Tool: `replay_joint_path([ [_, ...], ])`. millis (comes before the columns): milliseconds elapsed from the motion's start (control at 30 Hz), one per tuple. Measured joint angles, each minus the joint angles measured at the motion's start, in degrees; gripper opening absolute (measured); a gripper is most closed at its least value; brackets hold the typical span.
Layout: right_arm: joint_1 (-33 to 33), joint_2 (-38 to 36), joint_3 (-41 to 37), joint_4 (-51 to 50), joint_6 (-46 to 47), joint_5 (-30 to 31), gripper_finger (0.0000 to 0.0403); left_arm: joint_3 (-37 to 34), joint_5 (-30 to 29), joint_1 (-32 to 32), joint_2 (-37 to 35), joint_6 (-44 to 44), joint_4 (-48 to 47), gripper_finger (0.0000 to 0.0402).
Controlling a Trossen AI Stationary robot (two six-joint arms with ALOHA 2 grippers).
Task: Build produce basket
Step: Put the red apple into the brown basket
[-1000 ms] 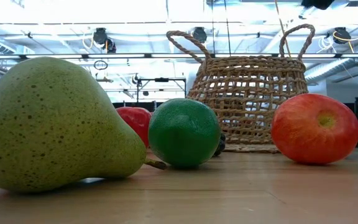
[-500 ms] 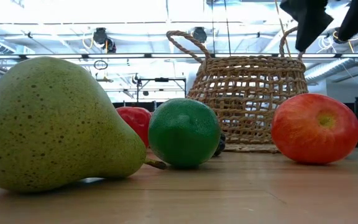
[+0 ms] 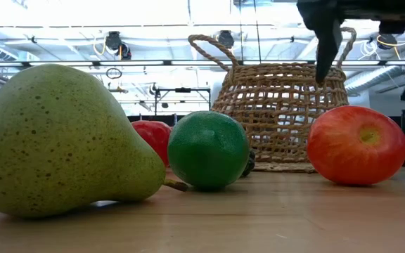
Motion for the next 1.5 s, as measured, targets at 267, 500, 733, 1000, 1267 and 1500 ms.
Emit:
replay_joint_path([
  [267, -0.3, 0.0, -5.5, 6.6, -18.2, -0.3, 0.0373, 0.0, -0.8, 0.2, 0.0, 1.8, 1.8, 0.001],
  [500, -2.1, 0.0, -9.6, 14.2, -25.8, -0.7, 0.0373, 0.0, -0.8, 0.2, 0.0, 3.9, 2.5, 0.001],
  [733, -4.4, 0.0, -12.3, 21.3, -28.7, -7.4, 0.0373, 0.0, -0.7, 0.2, 0.0, 3.8, 2.5, 0.001],
  [1000, -5.9, -0.1, -16.3, 30.9, -28.0, -12.4, 0.0373, 0.0, -0.7, 0.2, 0.0, 3.7, 2.5, 0.001],
  [1267, -6.1, -0.1, -18.3, 34.6, -19.3, -12.4, 0.0351, 0.0, -0.7, 0.2, 0.0, 3.7, 2.8, 0.001],
  [1500, -5.2, -0.6, -18.5, 39.2, -8.2, -12.4, 0.0334, 0.0, -0.6, 0.2, 0.0, 3.7, 4.9, 0.001],
])
